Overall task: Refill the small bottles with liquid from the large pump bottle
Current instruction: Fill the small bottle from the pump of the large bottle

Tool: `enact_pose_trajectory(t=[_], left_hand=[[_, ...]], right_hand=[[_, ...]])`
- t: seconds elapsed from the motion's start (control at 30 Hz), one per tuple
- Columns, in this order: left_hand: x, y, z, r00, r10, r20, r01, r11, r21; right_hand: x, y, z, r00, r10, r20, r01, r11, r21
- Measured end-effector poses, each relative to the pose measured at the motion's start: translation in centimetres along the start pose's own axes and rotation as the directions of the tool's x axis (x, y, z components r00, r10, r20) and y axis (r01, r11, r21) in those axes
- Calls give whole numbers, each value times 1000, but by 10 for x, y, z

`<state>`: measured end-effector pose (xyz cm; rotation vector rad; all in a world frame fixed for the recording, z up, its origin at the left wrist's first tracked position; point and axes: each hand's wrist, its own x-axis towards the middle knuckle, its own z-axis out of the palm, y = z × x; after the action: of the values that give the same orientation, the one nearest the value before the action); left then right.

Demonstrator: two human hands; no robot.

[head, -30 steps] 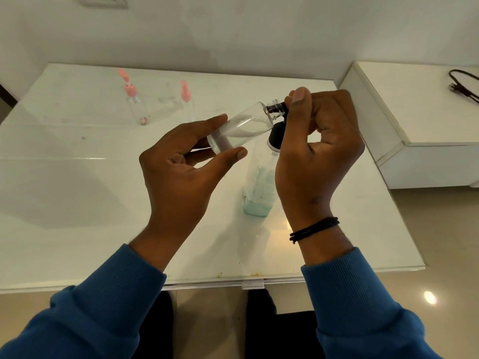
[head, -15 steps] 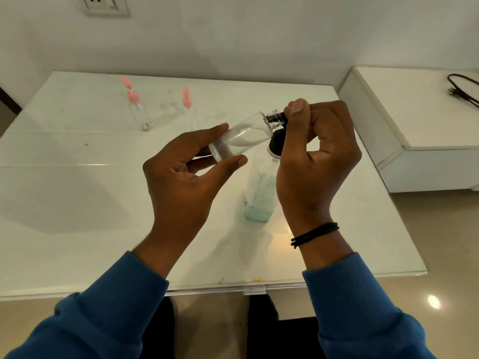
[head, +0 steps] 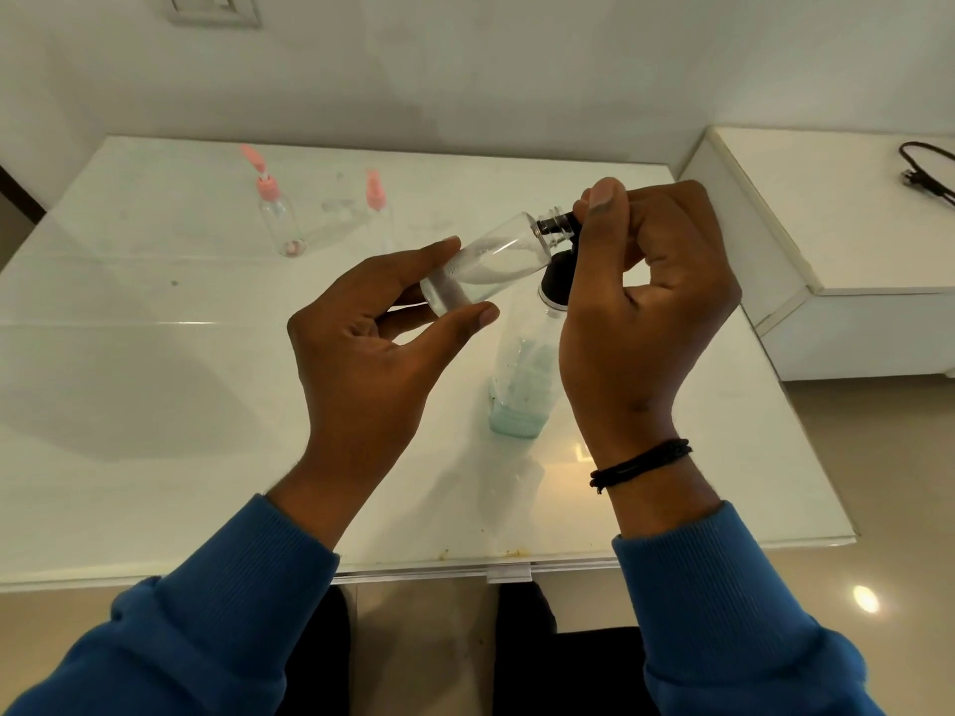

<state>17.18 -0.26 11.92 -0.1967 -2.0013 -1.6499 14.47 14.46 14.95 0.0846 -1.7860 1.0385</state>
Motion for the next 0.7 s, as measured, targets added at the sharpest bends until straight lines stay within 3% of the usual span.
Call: enact_pose_trajectory(t=[0.7], left_hand=[[0, -1, 0, 1000, -4, -7, 4, 1000, -6]], right_hand=[[0, 1, -1, 1000, 19, 19, -19, 1000, 7]])
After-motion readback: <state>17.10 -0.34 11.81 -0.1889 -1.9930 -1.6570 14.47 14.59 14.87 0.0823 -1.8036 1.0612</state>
